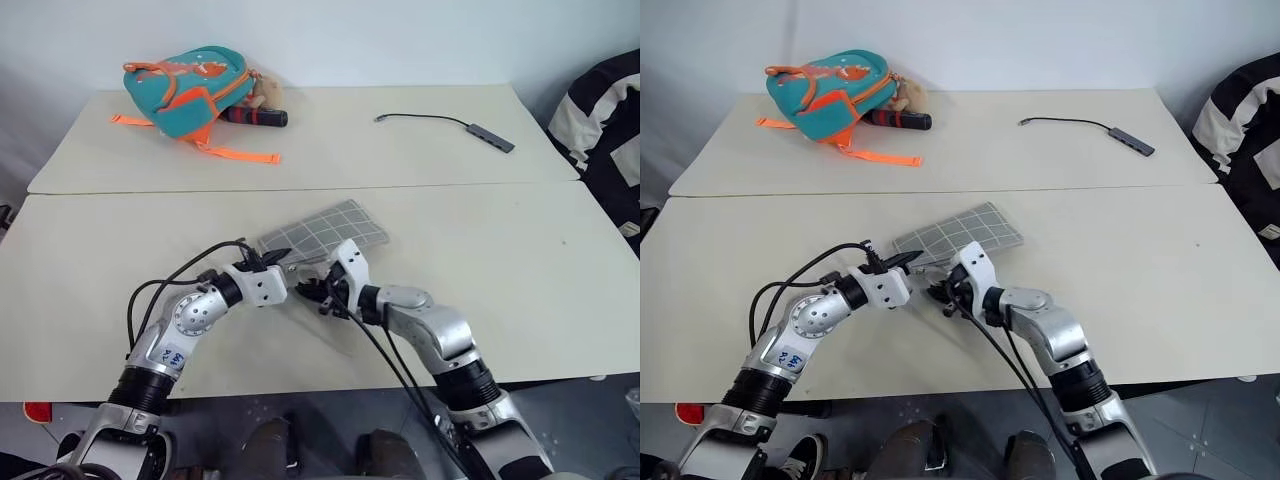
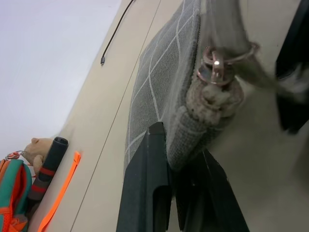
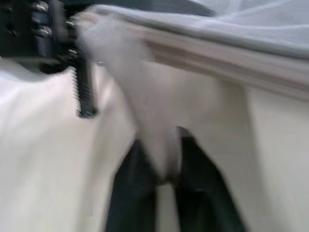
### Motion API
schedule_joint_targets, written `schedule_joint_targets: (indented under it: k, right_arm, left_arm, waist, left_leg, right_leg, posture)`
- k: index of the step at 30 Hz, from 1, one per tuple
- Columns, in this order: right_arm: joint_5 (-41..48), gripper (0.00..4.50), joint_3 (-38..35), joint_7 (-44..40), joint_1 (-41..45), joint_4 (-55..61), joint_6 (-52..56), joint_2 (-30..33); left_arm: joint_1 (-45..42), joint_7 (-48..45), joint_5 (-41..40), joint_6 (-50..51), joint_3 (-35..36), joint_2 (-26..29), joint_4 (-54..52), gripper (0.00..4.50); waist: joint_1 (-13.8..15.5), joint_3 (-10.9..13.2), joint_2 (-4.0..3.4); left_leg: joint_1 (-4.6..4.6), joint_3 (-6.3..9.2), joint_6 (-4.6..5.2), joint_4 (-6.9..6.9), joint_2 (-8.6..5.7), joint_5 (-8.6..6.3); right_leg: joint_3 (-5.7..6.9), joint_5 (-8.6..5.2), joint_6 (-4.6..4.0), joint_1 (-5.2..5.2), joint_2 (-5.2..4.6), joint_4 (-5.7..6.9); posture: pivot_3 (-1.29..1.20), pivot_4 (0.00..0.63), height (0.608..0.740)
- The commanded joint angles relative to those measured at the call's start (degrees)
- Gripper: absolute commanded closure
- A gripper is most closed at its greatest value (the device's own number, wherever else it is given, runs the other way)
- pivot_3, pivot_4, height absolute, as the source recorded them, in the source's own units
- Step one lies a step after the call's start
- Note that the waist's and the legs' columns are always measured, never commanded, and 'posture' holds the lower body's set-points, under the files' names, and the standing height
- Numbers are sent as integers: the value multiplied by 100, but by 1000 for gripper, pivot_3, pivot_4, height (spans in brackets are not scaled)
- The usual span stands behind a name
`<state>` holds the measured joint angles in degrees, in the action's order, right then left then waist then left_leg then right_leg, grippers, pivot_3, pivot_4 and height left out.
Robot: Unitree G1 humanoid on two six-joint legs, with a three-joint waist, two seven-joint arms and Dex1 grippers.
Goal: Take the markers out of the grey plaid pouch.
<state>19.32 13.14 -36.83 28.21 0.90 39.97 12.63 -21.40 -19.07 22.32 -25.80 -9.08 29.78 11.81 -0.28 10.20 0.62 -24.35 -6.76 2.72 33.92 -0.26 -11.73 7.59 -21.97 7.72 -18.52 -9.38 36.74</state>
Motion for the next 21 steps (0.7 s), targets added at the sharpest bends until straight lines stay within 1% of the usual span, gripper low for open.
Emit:
schedule_joint_targets:
  k: [1,3,8,9,12,15,18,21]
  right_arm:
    - [128,4471,-332,-221,70,321,-38,345]
    - [96,4471,-454,-348,117,291,-77,630]
    - [26,4471,-764,-566,253,-89,-347,1200]
    - [-25,4471,-880,-607,292,-303,-451,1374]
    - [-187,4471,-1039,-748,329,-776,-767,1785]
    - [-226,4471,-1114,-773,353,-990,-977,1903]
    - [-302,4471,-1103,-788,348,-1067,-1143,1899]
    - [-26,3773,-1107,-954,233,-724,-1010,1761]
  left_arm:
    - [192,-368,-547,-190,85,166,-46,4500]
    - [219,-646,-914,-402,145,329,14,4500]
    - [170,-901,-1247,-835,336,764,412,4500]
    - [175,-1002,-1438,-884,417,831,478,4500]
    - [182,-1105,-1586,-1002,533,987,663,4500]
    - [209,-1186,-1781,-984,613,968,726,4500]
    - [261,-1419,-2195,-796,671,878,681,4500]
    - [319,-1647,-2825,-328,749,614,409,4500]
  waist:
    - [0,0,0]
    - [-11,0,0]
    - [-35,4,3]
    - [-39,5,3]
    - [-41,8,6]
    - [-37,9,6]
    - [-51,9,6]
    - [-80,9,6]
  left_leg:
    - [0,0,0,0,2,0]
    - [0,0,-1,-2,4,0]
    - [-3,-4,8,-8,8,7]
    - [-3,-5,10,-8,8,9]
    - [-5,-6,14,-8,7,9]
    - [-6,-7,17,-8,6,9]
    - [-7,-7,19,-8,7,12]
    - [-8,-7,20,-7,7,12]
  right_leg:
    - [1,0,0,1,-3,-3]
    - [1,0,0,1,-3,-10]
    - [3,0,0,1,-1,-23]
    - [3,0,0,1,0,-23]
    - [4,0,0,1,-3,-26]
    - [6,0,0,3,-5,-28]
    - [7,0,0,2,-4,-27]
    - [7,0,0,3,-4,-26]
  posture:
    - [0,150,740]
    - [0,150,740]
    - [0,150,740]
    - [0,150,740]
    - [0,150,740]
    - [0,150,740]
    - [0,150,740]
    - [0,150,740]
